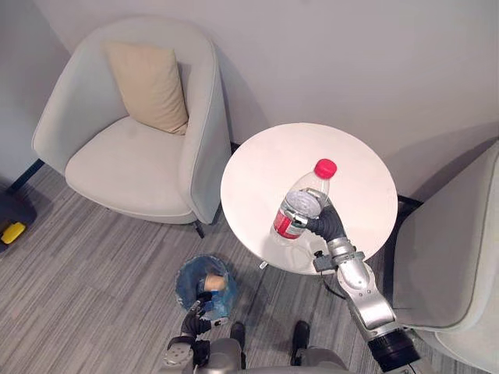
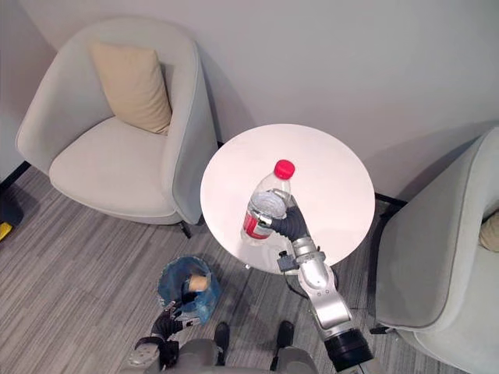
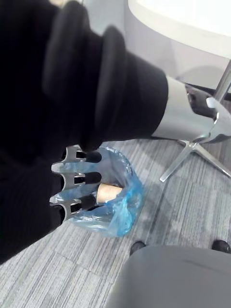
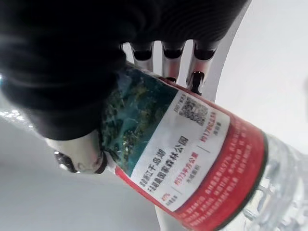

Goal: Gather rubbish on tea table into small bin, then transfer packed bag to large trash can.

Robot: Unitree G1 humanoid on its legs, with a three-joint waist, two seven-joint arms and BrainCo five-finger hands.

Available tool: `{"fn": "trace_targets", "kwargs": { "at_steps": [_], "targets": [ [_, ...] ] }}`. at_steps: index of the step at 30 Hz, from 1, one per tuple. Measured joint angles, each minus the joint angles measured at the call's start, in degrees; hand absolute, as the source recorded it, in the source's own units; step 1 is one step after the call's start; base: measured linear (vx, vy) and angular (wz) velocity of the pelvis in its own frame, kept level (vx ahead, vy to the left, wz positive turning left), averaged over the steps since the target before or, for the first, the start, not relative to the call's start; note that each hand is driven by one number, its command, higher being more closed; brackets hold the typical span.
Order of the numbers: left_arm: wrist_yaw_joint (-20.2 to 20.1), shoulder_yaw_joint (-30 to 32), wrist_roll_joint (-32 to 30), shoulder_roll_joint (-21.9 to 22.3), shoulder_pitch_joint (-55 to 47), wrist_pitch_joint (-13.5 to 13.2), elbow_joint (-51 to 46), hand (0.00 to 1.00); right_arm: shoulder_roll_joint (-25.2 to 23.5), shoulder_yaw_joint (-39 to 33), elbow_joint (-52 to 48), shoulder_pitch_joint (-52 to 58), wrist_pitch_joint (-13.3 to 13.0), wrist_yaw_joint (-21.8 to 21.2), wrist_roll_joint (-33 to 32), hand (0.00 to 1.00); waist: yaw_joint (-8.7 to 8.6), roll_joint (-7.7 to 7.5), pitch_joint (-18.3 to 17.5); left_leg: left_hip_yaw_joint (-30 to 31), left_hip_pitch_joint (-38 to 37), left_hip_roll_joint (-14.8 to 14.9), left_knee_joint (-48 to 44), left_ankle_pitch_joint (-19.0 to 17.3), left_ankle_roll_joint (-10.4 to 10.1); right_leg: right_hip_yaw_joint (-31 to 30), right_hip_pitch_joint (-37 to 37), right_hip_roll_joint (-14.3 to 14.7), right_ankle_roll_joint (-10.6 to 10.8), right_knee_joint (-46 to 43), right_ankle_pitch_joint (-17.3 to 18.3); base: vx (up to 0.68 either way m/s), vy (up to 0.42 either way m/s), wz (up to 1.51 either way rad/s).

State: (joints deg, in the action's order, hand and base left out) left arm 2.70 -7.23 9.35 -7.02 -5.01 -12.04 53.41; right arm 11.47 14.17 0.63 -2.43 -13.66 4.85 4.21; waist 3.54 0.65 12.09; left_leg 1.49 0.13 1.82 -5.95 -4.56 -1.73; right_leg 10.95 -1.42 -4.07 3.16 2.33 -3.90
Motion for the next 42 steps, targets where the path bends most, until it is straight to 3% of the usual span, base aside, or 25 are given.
{"fn": "trace_targets", "kwargs": {
  "at_steps": [9,11,14,17,18,20,24,25,26,27,29,30,31,32,35,40,42],
  "targets": [
    [0.0,-0.3,0.0,-0.2,-0.6,-0.3,0.6,0.00,-0.4,2.7,-0.1,4.1,-0.1,-1.6,3.2,1.00,-1.20,-0.55,-0.9,0.0,-1.2,-0.1,0.1,0.0,0.0,0.0,-1.0,-0.1,0.0,-0.4,0.2,0.00,0.000,0.00],
    [0.0,-1.0,0.0,-0.3,-0.6,-0.5,0.6,0.00,-0.3,3.0,-0.1,4.8,-0.1,-1.6,3.2,1.00,-1.21,-0.45,-0.9,0.2,-1.4,-0.1,-0.2,0.0,0.0,0.0,0.5,-0.6,0.1,-4.6,2.3,-0.05,0.003,0.06],
    [0.0,-2.2,0.0,-0.7,-0.5,-0.7,0.7,0.00,0.3,4.3,-0.3,5.1,-0.1,-1.5,3.8,1.00,-1.60,-0.91,-1.0,2.4,-1.3,-2.0,-1.1,-0.3,0.4,-0.8,5.1,-3.5,0.6,-18.8,9.6,-0.07,-0.011,0.38],
    [0.0,-2.9,-0.1,-1.0,-0.6,-0.7,0.6,0.00,0.4,5.0,-1.7,5.4,-0.1,-1.4,5.4,1.00,-2.92,-1.10,-1.2,8.2,0.8,-4.3,-2.4,0.2,0.2,-11.4,6.9,-3.8,0.5,-24.5,13.5,-0.07,-0.049,1.09],
    [0.0,-3.4,0.0,-1.4,-0.5,-0.8,0.6,0.00,0.5,5.0,-2.6,5.6,-0.2,-1.4,5.4,1.00,-2.81,-1.56,-1.5,10.1,2.4,-5.4,-2.8,1.0,0.0,-14.5,6.9,-3.9,2.1,-23.5,15.5,-0.05,-0.090,1.08],
    [0.0,-3.5,0.0,-1.0,-0.5,-0.9,0.4,0.00,0.9,5.0,-2.8,5.6,-0.3,-1.4,5.4,1.00,-2.42,-0.13,-1.7,14.3,3.9,-5.6,-2.3,2.8,-1.2,-11.2,6.5,-3.7,2.1,-21.4,15.0,-0.02,-0.136,1.02],
    [0.1,-3.5,0.1,-1.1,-0.6,-1.2,0.4,0.00,1.6,4.6,-2.8,5.5,-0.4,-1.3,5.4,1.00,-2.46,1.34,-1.7,17.6,7.4,-4.5,-2.2,4.8,-1.6,-4.4,4.5,-2.7,1.1,-18.1,13.6,-0.05,-0.096,0.84],
    [0.0,-3.8,0.1,-0.9,-0.6,-1.2,0.3,0.00,1.7,4.4,-2.8,5.5,-0.4,-1.2,5.4,1.00,-2.66,1.62,-1.4,14.4,7.9,-3.5,-1.9,4.2,1.6,-2.6,3.6,-3.0,0.9,-17.1,13.3,-0.09,-0.068,0.96],
    [0.0,-3.9,0.1,-0.6,-0.4,-1.1,0.2,0.00,1.9,4.3,-2.8,5.6,-0.4,-1.2,5.3,1.00,-2.74,1.80,-1.3,5.9,8.1,-0.9,-1.1,3.7,5.2,-0.3,2.4,-3.0,1.0,-15.7,12.5,-0.06,-0.045,0.98],
    [-0.1,-4.2,0.0,0.1,-0.1,-1.1,0.1,0.00,2.6,3.7,-2.9,5.4,-0.4,-1.1,5.3,1.00,-2.79,2.38,-1.4,-2.5,8.0,1.6,0.1,3.2,6.4,1.9,1.1,-3.8,1.2,-13.8,11.8,-0.04,-0.017,0.98],
    [-0.2,-5.3,-0.3,0.6,0.7,-1.1,0.0,0.00,2.9,2.0,-2.8,5.1,-0.4,-0.6,5.3,1.00,-2.91,2.50,-1.3,-11.9,9.4,4.1,-3.5,2.8,7.0,5.4,0.5,-5.9,1.4,-13.3,11.5,0.00,0.107,0.96],
    [-0.3,-6.2,-0.6,0.9,0.7,-1.1,-0.1,0.00,2.9,0.4,-2.9,4.9,-0.4,0.1,5.2,1.00,-2.85,4.69,-1.8,-17.6,10.8,6.4,-8.6,3.1,7.9,7.2,0.1,-5.9,2.1,-14.1,12.3,0.04,0.132,1.03],
    [-0.2,-6.4,-1.1,1.2,0.3,-1.0,-0.2,0.00,2.8,-1.2,-2.8,4.5,-0.1,0.6,5.0,1.00,-3.03,5.26,-1.7,-18.6,11.1,6.4,-9.7,3.0,5.8,8.3,-0.3,-6.1,3.0,-15.5,14.0,0.04,0.087,0.80],
    [-0.2,-6.4,-1.1,1.0,0.0,-1.0,-0.7,0.00,2.5,-1.9,-2.8,4.4,0.0,0.8,4.9,1.00,-2.82,4.85,-1.6,-18.5,10.7,5.7,-9.0,3.0,5.8,8.2,-0.5,-6.7,3.0,-15.7,14.6,0.05,0.082,0.57],
    [-0.1,-6.1,-1.6,0.0,-0.5,-0.8,-1.0,0.00,1.2,-2.5,-2.6,3.9,0.1,1.5,4.9,1.00,-3.02,3.79,-1.1,-15.7,9.0,2.3,-4.8,5.1,2.7,7.4,-2.9,-7.3,3.4,-13.0,14.7,0.06,0.047,0.54],
    [-0.1,-5.7,-1.7,-0.6,-0.3,-0.9,-1.1,0.00,-1.6,-1.8,-1.4,3.9,0.2,1.2,4.9,1.00,-2.61,1.98,-0.8,-15.0,8.0,0.8,-4.3,4.8,2.7,5.5,-4.4,-7.9,4.1,-11.8,14.0,0.05,0.020,0.17],
    [-0.2,-5.7,-1.7,-1.3,-0.3,-1.0,-1.3,0.00,-2.5,-0.9,-1.4,3.8,0.2,1.1,4.9,1.00,-2.58,0.69,-0.2,-15.9,7.9,0.3,-5.9,2.5,2.5,4.1,-3.8,-8.8,4.0,-14.4,15.9,0.04,0.036,-0.17]
  ]
}}
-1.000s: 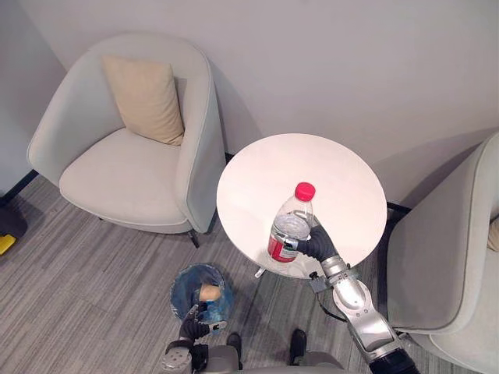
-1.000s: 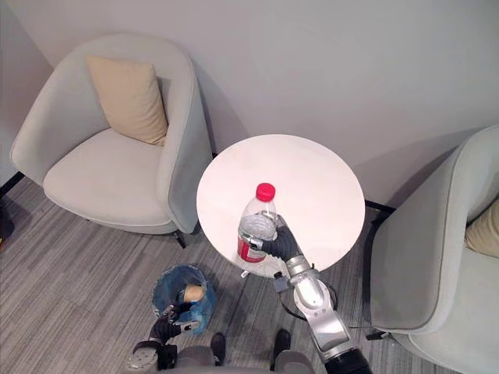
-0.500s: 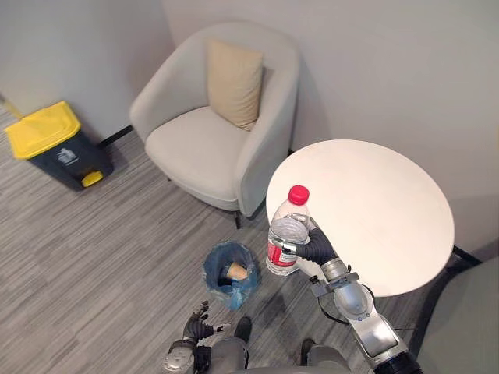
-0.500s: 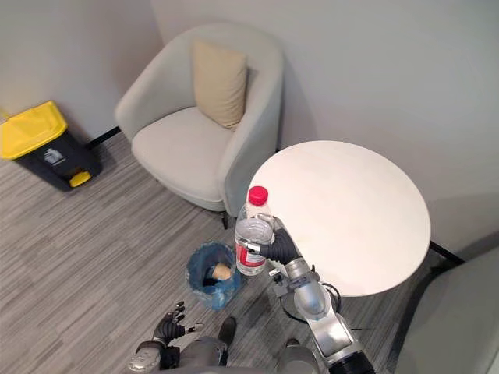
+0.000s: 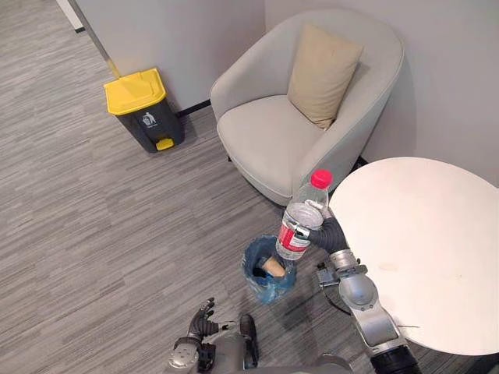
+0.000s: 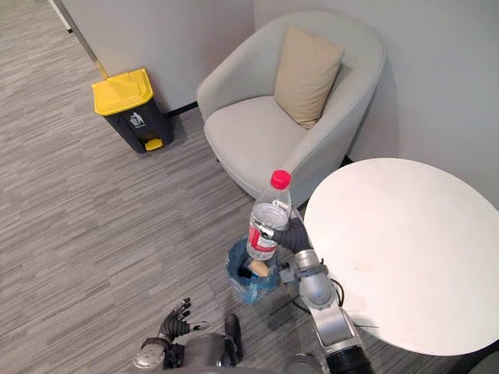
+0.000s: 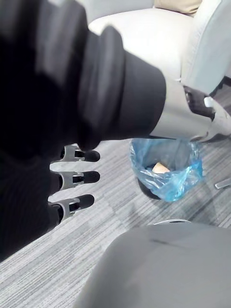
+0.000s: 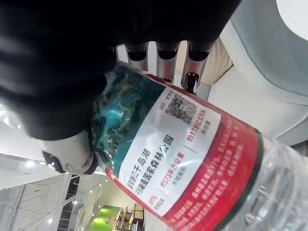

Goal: Gather rubbish on tea table into small bin, then transfer packed bag to large trash can.

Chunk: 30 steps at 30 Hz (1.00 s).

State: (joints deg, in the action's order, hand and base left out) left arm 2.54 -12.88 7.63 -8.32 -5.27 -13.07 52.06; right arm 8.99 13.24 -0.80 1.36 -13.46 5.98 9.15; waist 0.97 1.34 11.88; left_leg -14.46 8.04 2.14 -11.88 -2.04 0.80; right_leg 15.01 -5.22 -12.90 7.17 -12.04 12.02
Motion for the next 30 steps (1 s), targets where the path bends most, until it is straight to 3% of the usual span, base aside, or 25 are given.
{"fn": "trace_targets", "kwargs": {
  "at_steps": [2,5,6,7,9,11,13,16,17,22,30],
  "targets": [
    [0.0,0.0,0.0,-1.2,0.1,-0.1,-0.4,0.00,0.0,0.9,0.2,0.1,0.0,-0.1,0.1,1.00,-0.14,-1.73,0.7,-1.0,-0.1,-0.5,-2.8,-3.1,0.2,-1.4,1.7,-1.8,-0.6,-5.5,3.2,0.01,0.037,-0.24],
    [0.0,0.0,-0.5,-1.7,0.3,0.0,-0.3,0.00,0.0,1.1,1.4,0.8,0.0,-0.2,0.8,1.00,-0.86,-3.00,1.2,0.2,-0.9,-1.2,-3.7,-4.7,0.8,-3.4,3.5,-2.9,-2.8,-13.4,2.7,0.02,0.057,0.10],
    [0.0,-0.1,-0.6,-1.9,0.1,-0.1,-0.3,0.00,0.1,0.8,2.0,1.3,0.2,-0.4,1.1,1.00,-1.77,-2.87,1.1,2.2,-1.6,-1.2,-3.6,-4.9,1.1,-4.6,5.4,-2.3,-6.4,-18.8,0.9,0.15,0.059,0.71],
    [0.0,0.0,-0.6,-2.0,0.1,0.0,-0.2,0.00,0.7,0.6,2.4,1.7,0.3,-0.8,1.3,1.00,-2.52,-2.33,1.2,4.5,-2.2,-0.6,-2.6,-4.9,1.1,-6.1,8.6,-1.1,-8.7,-23.5,2.1,0.20,0.032,0.73],
    [0.1,-0.1,-0.6,-2.1,0.1,0.2,-0.1,0.00,0.7,1.3,2.4,2.1,0.3,-1.2,2.0,1.00,-2.62,-2.36,1.3,6.8,-2.9,0.0,-1.8,-4.7,1.4,-8.1,10.7,2.2,-6.6,-21.0,4.4,0.19,-0.019,0.62],
    [0.1,0.0,-0.6,-2.1,0.2,0.3,0.4,0.00,0.1,1.3,2.4,2.4,0.3,-1.2,2.3,1.00,-2.90,-2.43,1.2,8.6,-4.1,-0.1,-1.7,-4.1,0.6,-9.0,11.9,4.8,-5.6,-15.9,4.3,0.20,-0.057,0.74],
    [0.1,0.1,-0.6,-1.9,0.2,0.3,0.7,0.00,0.4,0.8,2.6,2.9,0.2,-1.2,2.5,1.00,-3.16,-3.60,0.6,11.5,-4.7,-2.2,-2.3,-4.5,-0.2,-8.9,11.2,4.8,-3.5,-7.8,-3.3,0.20,-0.094,0.92],
    [0.1,0.4,-0.6,-0.5,-0.4,-0.1,0.6,0.00,1.5,0.5,2.8,2.8,0.3,-1.1,2.7,1.00,-1.83,-0.35,-0.3,12.5,-4.7,-0.6,0.1,-4.0,-1.2,-8.0,9.8,6.6,-4.2,-3.1,-5.0,0.18,-0.095,0.17],
    [0.0,0.9,-0.6,-0.4,-0.5,-0.1,0.7,0.00,1.4,0.6,2.8,2.8,0.3,-1.2,2.7,1.00,-1.78,-0.13,-0.3,12.6,-4.9,-0.3,0.5,-3.8,-1.4,-7.7,9.3,7.0,-4.2,-2.2,-5.3,0.13,-0.102,0.02],
    [0.0,2.3,-0.6,-0.4,-1.0,-0.1,1.5,0.00,1.3,0.1,2.8,3.5,0.3,-1.2,2.7,1.00,-1.81,-1.07,-0.7,12.8,-8.8,0.9,4.3,-3.2,-2.5,-7.0,4.3,8.5,-4.3,2.6,-6.5,0.08,-0.055,0.03],
    [0.6,2.4,-0.6,-1.0,-0.4,-0.1,1.7,0.00,1.3,3.0,7.0,2.0,0.2,-0.9,5.1,1.00,-1.72,-1.57,-1.0,14.3,-6.1,0.3,4.0,-2.6,-3.2,-5.4,5.0,8.1,-4.2,4.8,-7.7,-0.03,0.002,0.09]
  ]
}}
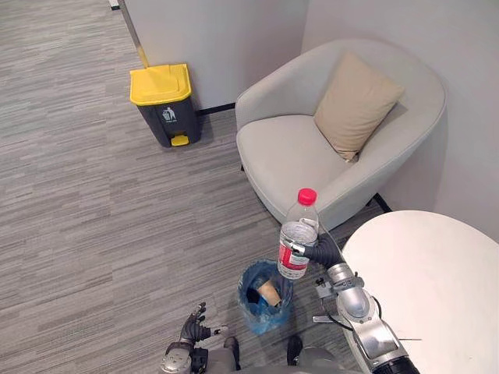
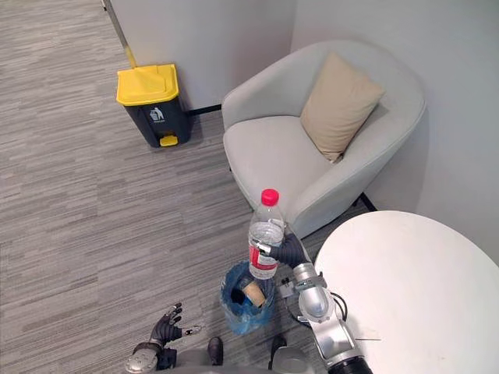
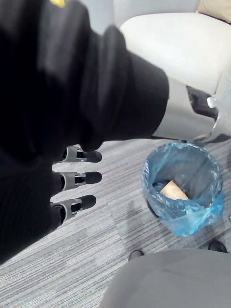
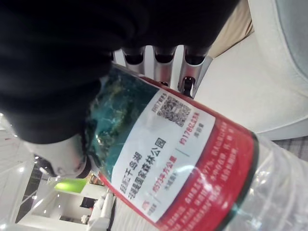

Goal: Gather rubbish on tea table into small bin, then transfer packed bag to large trash can.

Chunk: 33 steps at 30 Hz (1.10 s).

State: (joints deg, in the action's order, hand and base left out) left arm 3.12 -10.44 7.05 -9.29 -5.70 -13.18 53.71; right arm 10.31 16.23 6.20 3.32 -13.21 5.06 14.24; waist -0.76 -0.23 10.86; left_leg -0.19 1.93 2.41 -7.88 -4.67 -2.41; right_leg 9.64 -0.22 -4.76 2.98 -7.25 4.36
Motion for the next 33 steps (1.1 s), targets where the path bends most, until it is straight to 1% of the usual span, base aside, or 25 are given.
{"fn": "trace_targets", "kwargs": {
  "at_steps": [1,3,5,6,7,8,9,11,12,16,17,19,20,21,22,23,25,26,28,29,31,33],
  "targets": [
    [0.4,0.0,0.0,-0.1,0.6,0.0,0.0,0.00,0.3,0.8,1.3,-1.1,0.0,0.0,0.1,1.00,0.18,0.04,0.2,0.6,1.9,-0.1,-1.0,0.0,0.0,0.6,1.5,-0.2,0.0,-0.9,0.1,-0.10,-0.008,0.37],
    [0.9,0.0,0.1,-0.6,3.5,0.0,-0.1,0.00,1.5,2.7,4.7,-6.8,0.1,0.1,1.4,1.00,1.02,0.14,3.5,1.5,6.9,-0.3,-4.8,-0.1,0.0,1.3,6.1,-0.6,-0.5,-4.9,0.7,-0.16,-0.009,0.28],
    [1.1,0.2,0.2,-0.8,5.9,-0.1,-0.2,0.00,2.6,3.0,5.8,-10.2,0.1,0.3,2.2,1.00,1.85,0.27,6.1,1.5,10.4,-0.5,-7.2,-0.2,0.1,1.4,9.7,-1.3,-0.6,-8.7,1.8,-0.22,0.002,0.16],
    [1.3,0.9,0.3,-1.0,7.4,-0.3,-0.3,0.00,2.9,3.3,7.1,-13.3,0.1,0.4,2.3,1.00,1.88,0.43,8.1,1.5,12.9,-0.7,-9.3,-0.9,0.2,1.6,12.3,-1.8,-0.9,-11.8,2.6,-0.30,0.016,0.19],
    [1.7,1.9,0.8,-1.4,8.2,-0.5,-0.3,0.00,3.7,4.4,8.3,-16.3,0.2,1.0,2.3,1.00,1.84,0.63,9.0,1.2,16.1,-0.7,-11.5,-1.5,0.3,1.6,15.7,-2.3,-0.9,-14.7,3.5,-0.25,0.019,0.16],
    [2.1,2.1,1.0,-1.6,8.7,-0.5,-0.3,0.00,4.0,4.7,8.7,-17.4,0.2,1.2,2.4,1.00,1.85,0.75,9.2,0.8,17.7,-0.7,-12.5,-1.7,0.5,1.5,17.3,-2.6,-0.9,-16.0,3.7,-0.22,0.027,0.14],
    [2.4,2.1,1.4,-2.2,9.9,-0.6,-0.5,0.00,5.0,5.1,9.0,-19.3,0.3,1.5,2.4,1.00,1.86,1.12,10.2,-0.6,19.9,-0.4,-13.5,-1.9,0.8,1.6,19.8,-3.3,-1.0,-18.0,4.2,-0.15,0.008,0.22],
    [2.5,2.3,1.6,-2.9,11.1,-0.9,-1.7,0.00,6.5,5.1,9.0,-21.4,0.4,2.2,2.4,1.00,1.73,2.05,11.7,-3.4,22.5,0.6,-15.6,-1.5,0.4,1.7,22.7,-4.2,-0.8,-20.7,4.9,-0.13,0.004,0.20],
    [3.0,2.7,2.4,-2.9,11.8,-1.2,-2.2,0.00,7.1,5.1,9.7,-23.2,0.4,2.6,2.4,1.00,1.92,2.42,12.5,-3.9,24.8,0.6,-17.5,-1.6,0.6,1.3,25.3,-4.5,-0.8,-22.9,5.4,-0.14,0.018,0.01],
    [3.5,3.9,3.7,-2.5,15.2,-1.2,-2.6,0.00,7.0,5.1,13.0,-28.8,1.1,4.3,2.4,1.00,1.96,2.66,13.3,-4.4,33.8,0.8,-22.2,-1.6,1.0,0.5,34.6,-5.4,-1.1,-27.8,5.6,-0.11,0.029,-0.03],
    [3.5,4.0,4.0,-2.0,16.6,-1.3,-2.8,0.00,7.0,5.1,13.0,-29.6,1.2,5.0,2.4,1.00,2.27,2.73,14.0,-4.6,36.1,1.1,-23.8,-2.2,1.3,0.2,36.9,-5.4,-1.2,-29.5,6.0,-0.09,0.006,-0.02],
    [3.5,4.5,4.7,-1.2,17.9,-1.3,-4.0,0.00,7.0,5.0,12.9,-30.9,1.2,5.2,2.4,1.00,2.84,2.74,14.1,-4.8,39.8,1.4,-26.1,-2.4,1.6,-0.2,40.8,-5.5,-1.5,-31.7,6.3,-0.10,-0.003,-0.06],
    [3.5,5.5,5.0,-0.3,18.9,-1.3,-5.4,0.00,7.0,5.0,12.8,-31.9,1.3,6.2,2.6,1.00,3.15,2.76,14.2,-5.0,42.8,1.7,-27.6,-2.8,1.6,-0.4,43.8,-5.6,-1.7,-33.4,6.5,-0.12,-0.021,-0.01],
    [3.6,6.6,5.6,0.4,20.2,-1.4,-6.7,0.00,6.9,5.0,12.8,-33.3,1.3,7.0,3.0,1.00,3.10,2.74,14.9,-5.6,45.4,2.3,-29.3,-3.2,2.2,-0.4,46.3,-5.8,-1.8,-35.2,6.9,-0.10,-0.036,0.02],
    [3.6,6.9,5.9,0.7,20.8,-1.5,-7.3,0.00,6.9,5.0,12.8,-34.1,1.3,7.4,3.3,1.00,3.13,2.75,15.4,-6.3,46.7,3.0,-30.3,-3.3,2.4,-0.4,47.6,-5.8,-1.9,-36.1,7.1,-0.12,-0.075,0.06],
    [3.7,7.9,6.5,1.4,22.2,-1.9,-9.1,0.00,6.9,5.0,12.7,-36.5,1.4,8.4,4.2,1.00,3.17,2.71,15.7,-6.6,51.0,3.8,-32.7,-3.2,2.3,-0.4,51.8,-5.7,-2.2,-38.5,7.5,-0.10,-0.070,0.03],
    [4.4,8.8,7.2,2.2,24.3,-2.4,-10.7,0.00,6.9,4.7,12.7,-39.9,2.2,9.5,4.4,1.00,3.29,2.67,16.6,-6.4,55.7,4.2,-34.9,-3.2,2.3,-0.4,56.4,-5.7,-2.5,-40.7,7.7,-0.09,-0.050,0.05],
    [4.6,8.8,7.6,2.4,25.1,-2.4,-11.1,0.00,6.9,4.4,12.7,-41.0,2.5,9.8,4.4,1.00,3.44,2.63,17.1,-6.4,57.0,4.5,-35.6,-3.2,2.3,-0.4,57.7,-5.6,-2.7,-41.4,7.8,-0.07,-0.038,0.03],
    [4.7,8.9,8.4,2.5,26.7,-2.4,-12.8,0.00,7.0,3.7,12.8,-44.3,2.8,11.1,4.5,1.00,3.62,2.29,18.1,-6.2,61.7,4.9,-37.4,-3.1,2.3,-0.6,62.5,-5.6,-2.9,-43.7,7.9,-0.05,-0.035,0.02],
    [4.7,8.8,8.5,2.5,27.2,-2.4,-12.9,0.00,7.0,3.6,13.0,-45.0,2.9,11.3,4.5,1.00,3.71,2.37,18.6,-6.2,62.5,4.9,-37.7,-3.0,2.1,-0.5,63.2,-5.6,-3.0,-44.0,8.0,-0.03,-0.029,0.02],
    [4.7,8.9,9.1,2.6,28.1,-2.5,-15.0,0.00,7.1,1.9,16.0,-47.1,3.4,11.6,5.0,1.00,4.24,2.29,18.9,-5.7,65.4,5.2,-38.9,-2.7,2.3,-0.6,66.3,-5.6,-3.2,-45.5,8.1,-0.03,-0.034,0.00],
    [4.8,8.9,9.2,3.0,29.2,-2.5,-15.2,0.00,7.6,1.5,18.8,-48.3,4.0,12.1,5.1,1.00,4.72,2.29,18.9,-5.6,66.8,5.2,-39.2,-2.5,2.0,-0.6,67.8,-5.6,-3.4,-46.2,8.2,-0.02,-0.035,0.05]
  ]
}}
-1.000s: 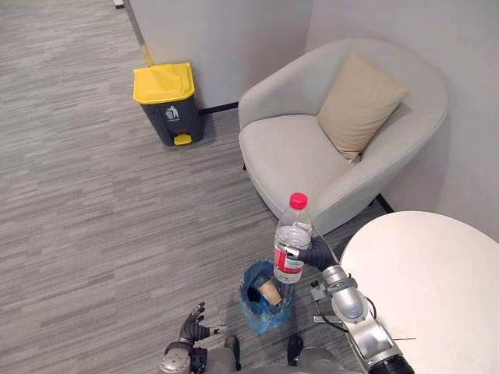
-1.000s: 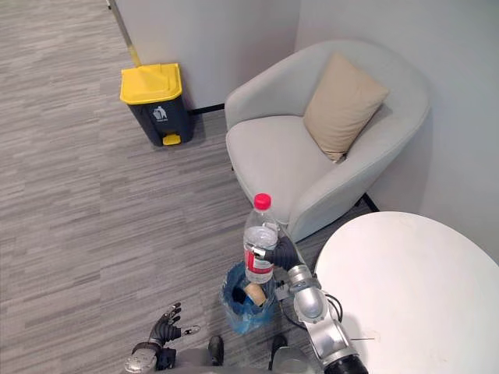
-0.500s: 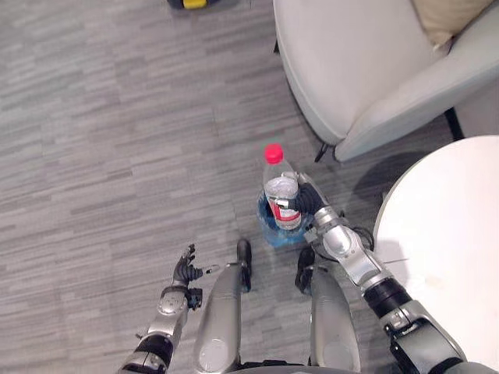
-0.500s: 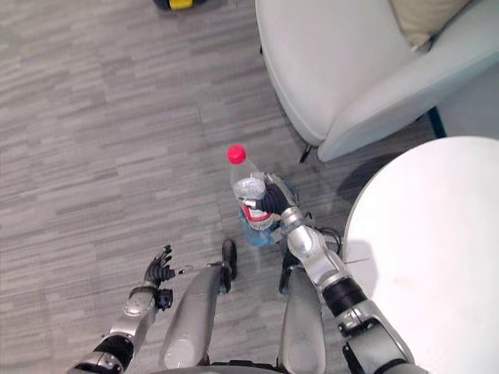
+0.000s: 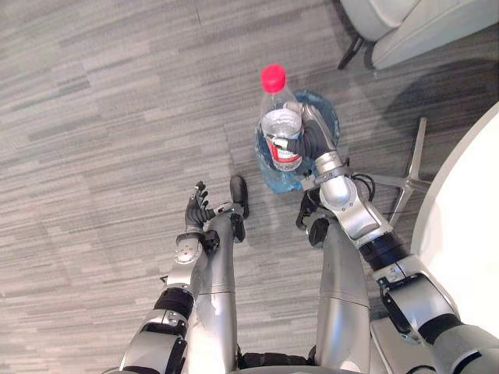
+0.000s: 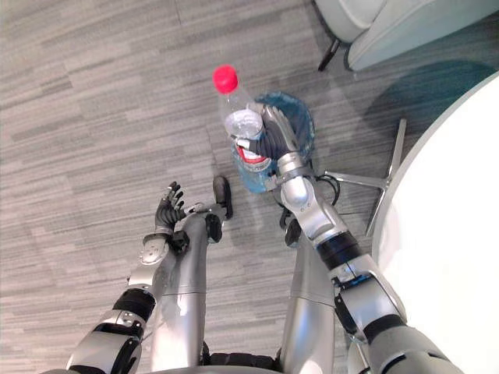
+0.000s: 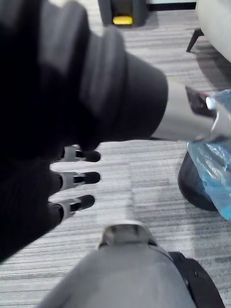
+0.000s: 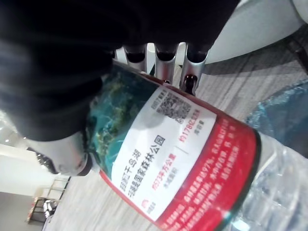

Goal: Gather rubbish on tea table into small bin, then transfer packed bag to large trash can.

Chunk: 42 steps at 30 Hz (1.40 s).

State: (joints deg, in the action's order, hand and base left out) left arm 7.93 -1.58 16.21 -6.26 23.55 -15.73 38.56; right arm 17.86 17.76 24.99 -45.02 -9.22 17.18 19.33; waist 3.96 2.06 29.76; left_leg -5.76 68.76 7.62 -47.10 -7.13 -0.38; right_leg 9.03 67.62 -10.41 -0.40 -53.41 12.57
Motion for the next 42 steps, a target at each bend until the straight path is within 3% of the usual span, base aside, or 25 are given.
{"fn": "trace_targets", "kwargs": {
  "at_steps": [9,15,16,32,42],
  "targets": [
    [1.1,0.0,0.0,0.2,3.4,-0.8,-0.9,0.00,1.9,-1.6,11.8,-6.6,1.3,1.4,-0.2,1.00,-0.06,-0.01,0.0,0.7,4.9,-0.1,0.0,1.4,-0.5,0.5,5.1,-0.2,-0.1,-1.4,0.0,-0.02,-0.015,0.05],
    [1.2,-0.1,0.0,0.6,4.2,-0.9,-0.8,0.00,2.2,-2.1,14.5,-8.7,2.0,1.6,-0.2,1.00,-0.07,-0.01,0.0,0.9,5.6,0.0,0.3,1.7,-0.7,0.7,5.9,-0.2,-0.1,-1.5,0.0,0.00,0.000,0.00],
    [1.3,-0.1,0.1,0.6,4.2,-0.9,-0.8,0.00,2.1,-2.0,14.5,-8.7,2.0,1.6,-0.2,0.00,-0.09,-0.01,0.0,0.9,5.6,0.0,0.3,1.7,-0.7,0.7,5.9,-0.2,-0.1,-1.5,0.0,0.00,0.000,0.00],
    [2.3,0.2,0.0,1.6,4.5,-1.0,-0.1,0.00,-1.6,-1.9,13.5,-6.3,2.0,1.8,0.8,0.00,-0.23,-0.06,0.0,1.3,5.3,0.0,0.4,2.1,-0.9,1.0,5.5,-0.1,-0.1,-1.5,0.0,-0.01,0.002,0.00],
    [2.2,2.1,-0.5,1.7,4.6,-0.8,1.5,0.00,-3.8,1.4,2.8,2.8,0.8,0.2,5.4,0.00,-1.81,-1.18,-0.1,1.2,2.9,0.7,0.7,1.8,-1.0,1.3,3.0,0.4,-0.1,-1.0,0.3,-0.03,-0.002,-0.01]
  ]
}}
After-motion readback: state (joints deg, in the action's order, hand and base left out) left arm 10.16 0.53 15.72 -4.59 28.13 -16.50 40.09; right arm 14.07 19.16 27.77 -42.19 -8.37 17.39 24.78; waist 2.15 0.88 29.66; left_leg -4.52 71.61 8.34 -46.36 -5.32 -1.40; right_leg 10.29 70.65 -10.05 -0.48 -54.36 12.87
